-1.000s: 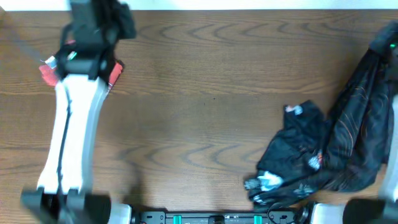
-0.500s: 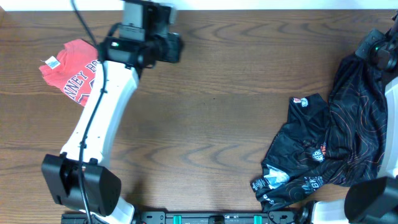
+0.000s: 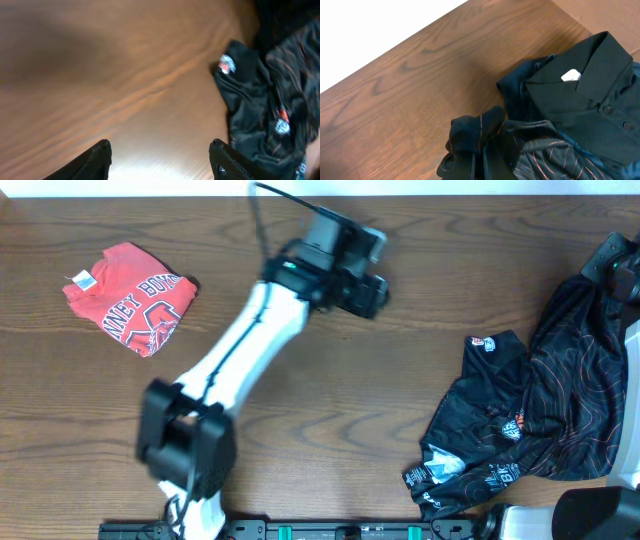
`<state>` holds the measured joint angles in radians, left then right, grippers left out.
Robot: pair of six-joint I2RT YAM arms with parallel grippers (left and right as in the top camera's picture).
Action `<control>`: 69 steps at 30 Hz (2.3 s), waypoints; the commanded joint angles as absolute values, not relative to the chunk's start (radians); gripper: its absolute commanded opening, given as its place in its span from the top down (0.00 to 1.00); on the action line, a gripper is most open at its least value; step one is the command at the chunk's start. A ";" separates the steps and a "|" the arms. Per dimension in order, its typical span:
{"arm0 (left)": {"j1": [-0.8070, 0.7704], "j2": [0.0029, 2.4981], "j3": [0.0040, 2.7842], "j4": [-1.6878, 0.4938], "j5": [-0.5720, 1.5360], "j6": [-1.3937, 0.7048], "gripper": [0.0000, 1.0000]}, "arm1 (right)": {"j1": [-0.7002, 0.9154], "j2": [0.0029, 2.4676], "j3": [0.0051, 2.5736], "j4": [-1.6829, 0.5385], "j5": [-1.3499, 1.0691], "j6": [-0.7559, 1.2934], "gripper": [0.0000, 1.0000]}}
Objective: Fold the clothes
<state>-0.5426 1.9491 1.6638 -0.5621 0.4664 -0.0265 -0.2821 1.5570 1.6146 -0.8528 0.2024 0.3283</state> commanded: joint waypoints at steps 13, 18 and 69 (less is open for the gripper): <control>-0.806 2.227 1.656 -0.179 0.511 -0.028 0.35 | -0.287 1.543 1.623 -0.884 0.212 0.326 0.99; -0.833 2.299 1.656 -0.064 0.505 -0.028 0.35 | -0.287 1.543 1.623 -0.891 0.207 0.326 0.99; -0.879 2.494 1.738 0.246 0.399 -0.223 0.39 | -0.287 1.543 1.623 -0.901 0.175 0.329 0.99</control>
